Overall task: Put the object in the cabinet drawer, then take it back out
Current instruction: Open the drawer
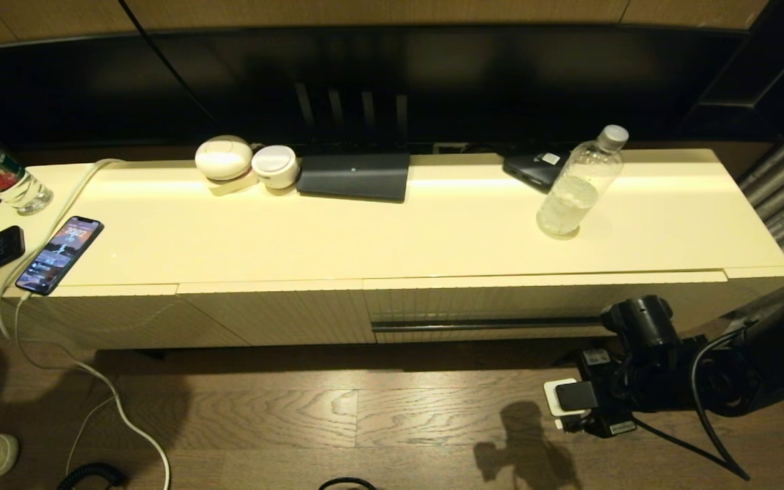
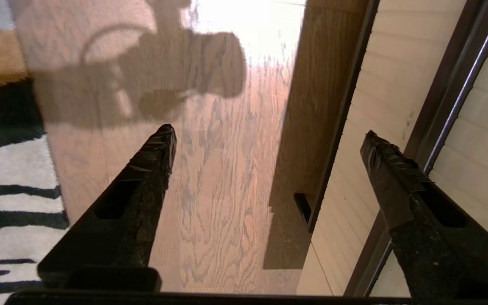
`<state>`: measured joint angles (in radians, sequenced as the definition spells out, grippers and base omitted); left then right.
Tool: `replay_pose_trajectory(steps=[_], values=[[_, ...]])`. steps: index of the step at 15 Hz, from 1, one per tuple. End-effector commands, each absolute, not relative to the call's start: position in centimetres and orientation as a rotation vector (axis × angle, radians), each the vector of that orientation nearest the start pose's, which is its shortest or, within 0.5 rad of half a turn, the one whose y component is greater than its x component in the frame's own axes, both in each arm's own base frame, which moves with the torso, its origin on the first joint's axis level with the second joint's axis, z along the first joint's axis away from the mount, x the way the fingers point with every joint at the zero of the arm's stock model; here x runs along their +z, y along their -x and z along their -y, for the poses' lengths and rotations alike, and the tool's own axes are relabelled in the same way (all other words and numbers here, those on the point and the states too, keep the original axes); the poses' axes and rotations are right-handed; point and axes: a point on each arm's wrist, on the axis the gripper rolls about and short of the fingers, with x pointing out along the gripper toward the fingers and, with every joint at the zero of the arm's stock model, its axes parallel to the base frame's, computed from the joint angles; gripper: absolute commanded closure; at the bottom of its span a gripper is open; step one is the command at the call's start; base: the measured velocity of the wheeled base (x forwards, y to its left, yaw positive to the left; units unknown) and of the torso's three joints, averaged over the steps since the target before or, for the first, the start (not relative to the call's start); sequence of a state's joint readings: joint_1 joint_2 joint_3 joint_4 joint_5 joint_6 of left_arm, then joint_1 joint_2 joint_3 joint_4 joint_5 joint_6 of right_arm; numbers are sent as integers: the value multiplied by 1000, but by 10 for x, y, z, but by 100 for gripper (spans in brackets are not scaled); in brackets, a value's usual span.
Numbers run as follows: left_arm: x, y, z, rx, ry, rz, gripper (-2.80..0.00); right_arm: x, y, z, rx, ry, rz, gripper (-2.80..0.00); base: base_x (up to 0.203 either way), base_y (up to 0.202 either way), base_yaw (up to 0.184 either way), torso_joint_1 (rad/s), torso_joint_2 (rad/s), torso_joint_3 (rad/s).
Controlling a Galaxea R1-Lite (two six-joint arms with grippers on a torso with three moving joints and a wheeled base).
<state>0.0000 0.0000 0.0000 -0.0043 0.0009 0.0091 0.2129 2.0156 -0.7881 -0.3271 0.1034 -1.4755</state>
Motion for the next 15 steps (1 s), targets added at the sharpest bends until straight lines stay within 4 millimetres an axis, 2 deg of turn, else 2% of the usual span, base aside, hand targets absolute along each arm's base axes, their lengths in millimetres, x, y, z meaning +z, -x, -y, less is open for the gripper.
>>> replay_pose_trajectory(steps=[1,15], values=[[76,23,0,0,-9,3,0,46,-325,-68,895,1408,-516,-280,0,0,0,0,0,0],[75,23,0,2,-9,3,0,29,-370,-70,781,1428,-423,-280,0,0,0,0,0,0]])
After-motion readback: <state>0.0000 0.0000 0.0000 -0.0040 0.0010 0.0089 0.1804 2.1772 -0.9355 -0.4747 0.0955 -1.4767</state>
